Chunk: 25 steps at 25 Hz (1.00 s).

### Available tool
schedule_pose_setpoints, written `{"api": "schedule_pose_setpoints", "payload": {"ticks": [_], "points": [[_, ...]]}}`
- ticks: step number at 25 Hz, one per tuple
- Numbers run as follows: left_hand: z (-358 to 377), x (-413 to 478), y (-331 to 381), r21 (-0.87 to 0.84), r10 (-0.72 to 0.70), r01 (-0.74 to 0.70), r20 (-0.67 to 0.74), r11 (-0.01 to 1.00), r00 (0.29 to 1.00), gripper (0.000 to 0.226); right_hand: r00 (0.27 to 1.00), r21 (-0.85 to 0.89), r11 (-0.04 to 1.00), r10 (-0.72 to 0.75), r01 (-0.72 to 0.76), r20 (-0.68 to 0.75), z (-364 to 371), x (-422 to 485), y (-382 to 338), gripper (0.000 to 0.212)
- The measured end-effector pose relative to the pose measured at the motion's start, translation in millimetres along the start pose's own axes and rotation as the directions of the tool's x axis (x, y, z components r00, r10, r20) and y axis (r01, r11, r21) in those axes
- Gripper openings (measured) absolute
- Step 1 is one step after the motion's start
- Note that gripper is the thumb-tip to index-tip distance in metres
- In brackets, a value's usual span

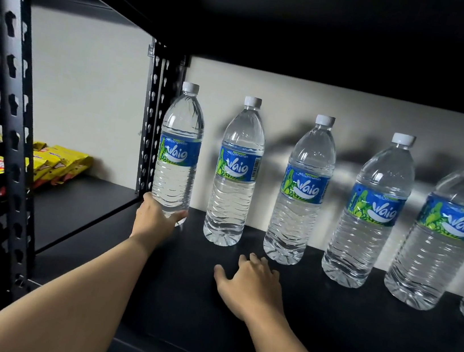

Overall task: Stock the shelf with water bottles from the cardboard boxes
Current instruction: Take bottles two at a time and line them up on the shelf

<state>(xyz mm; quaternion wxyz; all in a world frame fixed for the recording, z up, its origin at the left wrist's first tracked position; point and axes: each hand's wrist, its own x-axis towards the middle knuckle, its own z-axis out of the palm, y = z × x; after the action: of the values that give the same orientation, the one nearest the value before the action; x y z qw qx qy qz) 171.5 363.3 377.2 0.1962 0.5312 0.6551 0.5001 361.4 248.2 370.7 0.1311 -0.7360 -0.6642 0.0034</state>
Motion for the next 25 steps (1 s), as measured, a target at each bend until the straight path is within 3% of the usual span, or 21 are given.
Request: {"api": "schedule_pose_setpoints", "payload": {"ticks": [5,13,18,21,25], "points": [[1,3,-3,0.100,0.015,-0.015,0.005,0.995,1.000,0.075,1.000,0.019,1.000,0.009,-0.009,0.005,0,1,1,0.071],[1,4,-5,0.113,0.007,-0.012,0.043,0.993,0.999,0.074,1.000,0.021,1.000,0.006,-0.006,-0.009,0,1,1,0.069],[1,4,-8,0.184,0.013,-0.031,0.096,0.982,0.995,0.107,1.000,0.022,1.000,0.019,-0.019,0.006,-1,-1,1,0.069],[1,-2,-11,0.247,0.048,-0.067,0.082,0.967,0.995,0.095,1.000,0.025,0.999,0.022,-0.022,-0.004,-5,-5,-2,0.064],[-11,-28,-13,0.478,0.040,-0.088,0.110,0.874,0.993,0.089,0.998,0.032,0.998,0.053,-0.052,-0.027,-18,-19,-7,0.056]]}}
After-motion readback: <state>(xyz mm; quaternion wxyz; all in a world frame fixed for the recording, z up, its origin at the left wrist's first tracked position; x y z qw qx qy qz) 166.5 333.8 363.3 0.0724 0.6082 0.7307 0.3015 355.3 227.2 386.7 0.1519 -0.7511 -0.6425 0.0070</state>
